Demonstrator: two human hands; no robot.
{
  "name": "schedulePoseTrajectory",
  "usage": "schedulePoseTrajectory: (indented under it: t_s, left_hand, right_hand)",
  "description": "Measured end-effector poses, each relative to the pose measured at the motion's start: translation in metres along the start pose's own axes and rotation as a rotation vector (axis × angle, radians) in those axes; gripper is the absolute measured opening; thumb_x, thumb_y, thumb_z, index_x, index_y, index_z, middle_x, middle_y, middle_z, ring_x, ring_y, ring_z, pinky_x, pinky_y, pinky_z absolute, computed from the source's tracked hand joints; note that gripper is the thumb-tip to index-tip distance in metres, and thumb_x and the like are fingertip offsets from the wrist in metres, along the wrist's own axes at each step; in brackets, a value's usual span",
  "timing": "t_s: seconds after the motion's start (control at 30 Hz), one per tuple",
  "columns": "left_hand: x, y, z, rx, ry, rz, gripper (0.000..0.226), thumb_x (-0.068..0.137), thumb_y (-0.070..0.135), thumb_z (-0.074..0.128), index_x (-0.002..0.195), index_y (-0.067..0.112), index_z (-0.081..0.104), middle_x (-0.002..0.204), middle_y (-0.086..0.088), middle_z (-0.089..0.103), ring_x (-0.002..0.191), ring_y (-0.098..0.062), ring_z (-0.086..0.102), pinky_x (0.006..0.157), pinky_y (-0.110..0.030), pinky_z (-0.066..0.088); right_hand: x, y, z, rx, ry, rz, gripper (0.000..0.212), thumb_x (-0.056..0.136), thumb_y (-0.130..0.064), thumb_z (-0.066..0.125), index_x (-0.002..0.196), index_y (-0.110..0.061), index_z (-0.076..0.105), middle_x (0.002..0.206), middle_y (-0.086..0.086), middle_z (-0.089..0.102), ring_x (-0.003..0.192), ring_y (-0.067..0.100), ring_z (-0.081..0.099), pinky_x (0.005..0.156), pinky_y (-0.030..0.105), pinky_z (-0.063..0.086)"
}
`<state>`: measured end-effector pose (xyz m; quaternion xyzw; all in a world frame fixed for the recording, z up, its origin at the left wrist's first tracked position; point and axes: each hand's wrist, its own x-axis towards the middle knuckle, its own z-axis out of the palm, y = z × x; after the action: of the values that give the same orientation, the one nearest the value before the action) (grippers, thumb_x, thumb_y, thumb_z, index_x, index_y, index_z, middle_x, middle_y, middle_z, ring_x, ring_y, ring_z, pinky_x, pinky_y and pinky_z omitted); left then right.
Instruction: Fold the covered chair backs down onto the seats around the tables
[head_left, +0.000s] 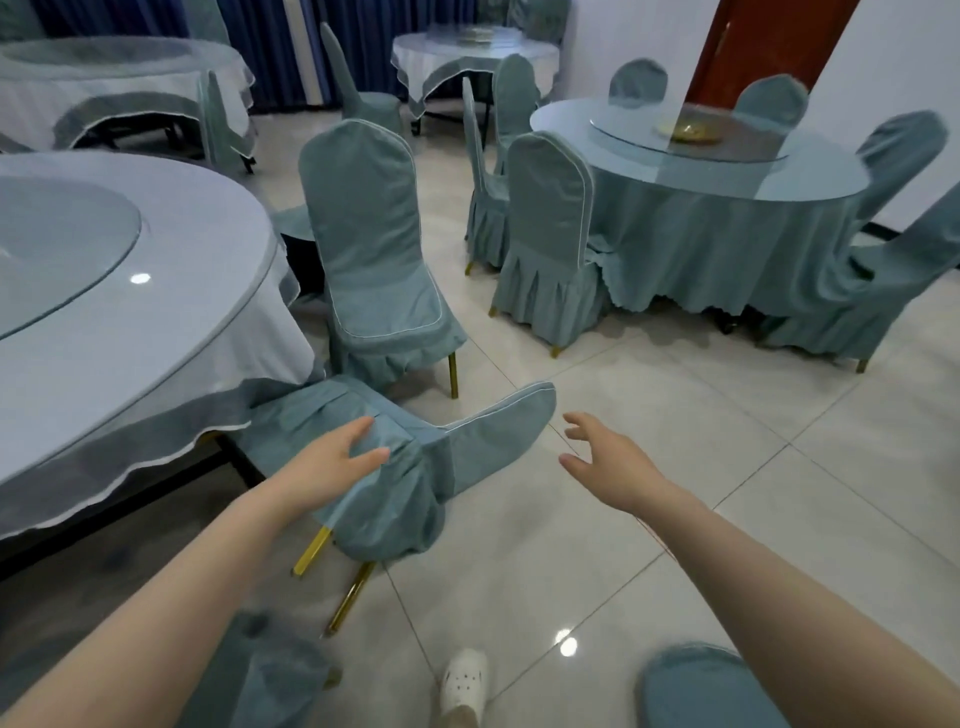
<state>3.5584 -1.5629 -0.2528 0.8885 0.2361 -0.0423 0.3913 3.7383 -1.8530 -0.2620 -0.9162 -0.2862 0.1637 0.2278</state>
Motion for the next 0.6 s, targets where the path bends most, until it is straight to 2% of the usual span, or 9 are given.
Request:
schedulePoseTrajectory:
  t_s: [0.1, 0.2, 0.27, 0.33, 0.6]
  left_hand:
    - [0.052, 0.012, 0.014, 0.004, -0.026, -0.013, 0.067, 0.092, 0.043, 0.053, 0.148, 0.017, 0.026, 0.153, 0.003, 0.030, 0.138, -0.013, 0.031, 0.111, -0.027, 0.024]
    - [0.113, 0.028, 0.021, -0.016, -0.065, -0.026, 0.067, 0.091, 0.044, 0.053, 0.148, 0.019, 0.026, 0.152, 0.004, 0.030, 0.136, -0.014, 0.035, 0.106, -0.027, 0.032]
    - [0.150, 0.044, 0.023, -0.037, -0.075, -0.028, 0.067, 0.091, 0.042, 0.054, 0.147, 0.017, 0.027, 0.153, 0.001, 0.030, 0.137, -0.015, 0.034, 0.112, -0.032, 0.028]
    - [0.189, 0.062, 0.025, -0.043, -0.065, -0.014, 0.066, 0.092, 0.038, 0.055, 0.147, 0.014, 0.027, 0.152, -0.001, 0.030, 0.138, -0.016, 0.032, 0.114, -0.033, 0.024]
    - [0.333, 0.129, 0.070, -0.016, -0.066, -0.059, 0.063, 0.092, 0.037, 0.056, 0.146, 0.016, 0.031, 0.150, 0.001, 0.034, 0.136, -0.016, 0.035, 0.113, -0.032, 0.026]
  right_hand:
    - [0.042, 0.027, -0.020, -0.027, -0.020, 0.053, 0.059, 0.092, -0.035, 0.055, 0.144, -0.023, 0.031, 0.141, -0.005, 0.049, 0.122, 0.019, 0.051, 0.095, 0.028, 0.038]
    - [0.094, 0.050, -0.046, -0.067, -0.034, 0.091, 0.057, 0.093, -0.034, 0.054, 0.144, -0.020, 0.034, 0.143, -0.002, 0.047, 0.130, 0.018, 0.044, 0.103, 0.028, 0.034]
    - [0.126, 0.062, -0.063, -0.125, -0.067, 0.083, 0.056, 0.094, -0.034, 0.053, 0.144, -0.019, 0.035, 0.146, -0.002, 0.043, 0.133, 0.017, 0.040, 0.107, 0.028, 0.030]
    - [0.157, 0.078, -0.080, -0.156, -0.059, 0.077, 0.054, 0.094, -0.034, 0.052, 0.144, -0.020, 0.037, 0.147, -0.005, 0.042, 0.134, 0.015, 0.039, 0.107, 0.026, 0.029]
    - [0.282, 0.176, -0.140, -0.168, -0.103, 0.077, 0.052, 0.095, -0.032, 0.052, 0.143, -0.020, 0.039, 0.145, -0.003, 0.044, 0.132, 0.016, 0.041, 0.105, 0.027, 0.030]
